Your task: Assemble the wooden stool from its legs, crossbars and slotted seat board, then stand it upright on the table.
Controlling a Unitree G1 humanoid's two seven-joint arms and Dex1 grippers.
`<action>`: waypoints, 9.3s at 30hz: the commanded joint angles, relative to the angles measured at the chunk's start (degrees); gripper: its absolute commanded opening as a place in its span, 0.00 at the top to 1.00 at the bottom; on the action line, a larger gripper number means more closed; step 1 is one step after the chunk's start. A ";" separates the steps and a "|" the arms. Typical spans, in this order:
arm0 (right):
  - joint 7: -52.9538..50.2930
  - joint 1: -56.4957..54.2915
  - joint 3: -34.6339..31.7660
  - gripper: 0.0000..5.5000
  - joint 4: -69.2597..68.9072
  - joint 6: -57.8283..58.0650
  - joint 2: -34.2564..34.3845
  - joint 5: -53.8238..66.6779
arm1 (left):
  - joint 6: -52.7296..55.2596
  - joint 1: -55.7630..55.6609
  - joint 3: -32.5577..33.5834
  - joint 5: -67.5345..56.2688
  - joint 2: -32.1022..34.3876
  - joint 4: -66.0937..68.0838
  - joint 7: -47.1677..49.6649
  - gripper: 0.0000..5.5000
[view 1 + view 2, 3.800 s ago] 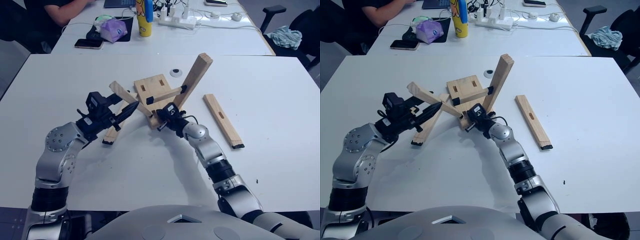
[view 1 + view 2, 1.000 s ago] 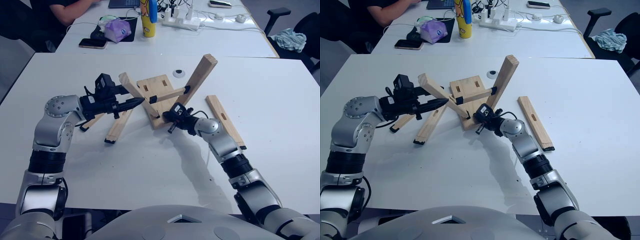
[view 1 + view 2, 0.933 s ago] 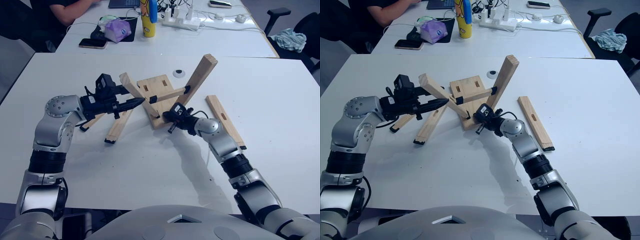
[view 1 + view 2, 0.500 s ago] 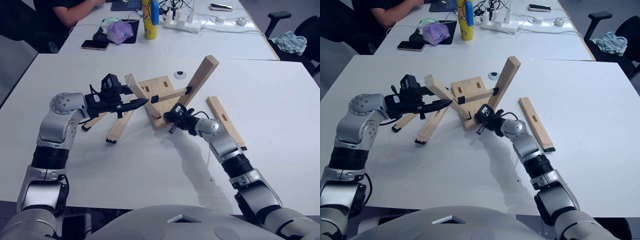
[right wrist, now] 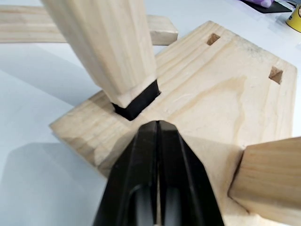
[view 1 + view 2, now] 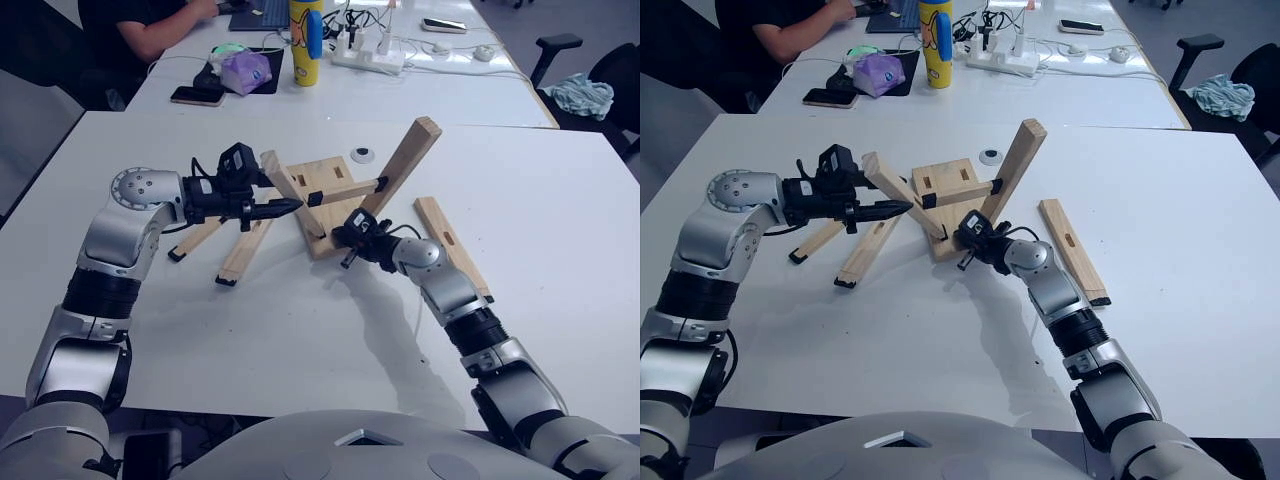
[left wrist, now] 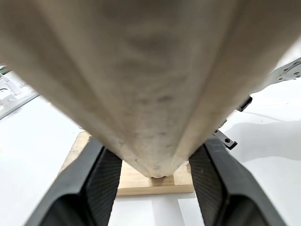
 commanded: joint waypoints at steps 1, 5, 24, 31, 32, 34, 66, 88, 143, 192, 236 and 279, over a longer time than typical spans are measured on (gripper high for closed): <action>4.53 11.09 8.40 1.00 10.69 12.25 -0.91 -3.56 | 7.64 5.27 -11.16 5.74 -1.95 4.60 -3.59 0.62; 4.43 10.98 8.13 1.00 11.30 12.27 -0.68 -3.40 | 7.39 5.04 -8.42 3.86 -3.66 12.08 -3.68 0.62; 5.43 12.60 9.28 1.00 9.05 13.53 -1.28 -2.84 | 4.94 2.52 -15.45 8.11 -3.90 3.05 -3.70 0.62; 6.13 12.56 9.83 1.00 9.52 13.34 -1.01 -2.58 | 8.04 -1.89 -11.39 5.11 -7.58 9.01 -1.52 0.62; 6.14 12.51 9.92 1.00 9.60 13.38 -0.94 -2.62 | 7.91 -2.78 -10.55 4.97 -7.99 11.01 -1.40 0.62; 6.10 12.50 9.99 1.00 9.77 13.40 -0.84 -2.67 | 7.35 -4.27 -9.57 5.19 -8.88 14.34 -0.91 0.62; 7.29 12.58 11.17 1.00 11.26 12.69 0.23 -2.26 | 2.55 -10.53 -18.74 15.78 -14.35 30.79 -1.85 0.62; 0.07 22.30 -9.11 1.00 -37.07 -0.45 1.98 19.52 | 4.45 -7.99 -21.83 14.41 -10.36 26.34 -5.42 0.62; -15.56 11.14 0.62 1.00 -17.76 1.71 2.60 -23.69 | 6.05 -9.11 -22.90 13.32 -10.80 25.69 -6.09 0.62; -0.72 26.07 9.75 1.00 -16.30 21.71 -3.06 -28.02 | 11.04 -9.12 -25.96 7.67 -5.98 10.41 -11.52 0.62; -14.42 36.42 -22.60 1.00 -16.80 -0.64 10.22 8.45 | 6.95 -10.46 -30.64 12.17 -4.95 13.07 -11.03 0.62; -18.85 26.92 -7.95 1.00 -2.99 12.40 7.18 3.86 | 5.84 19.88 -2.04 8.82 3.84 -17.60 16.18 0.38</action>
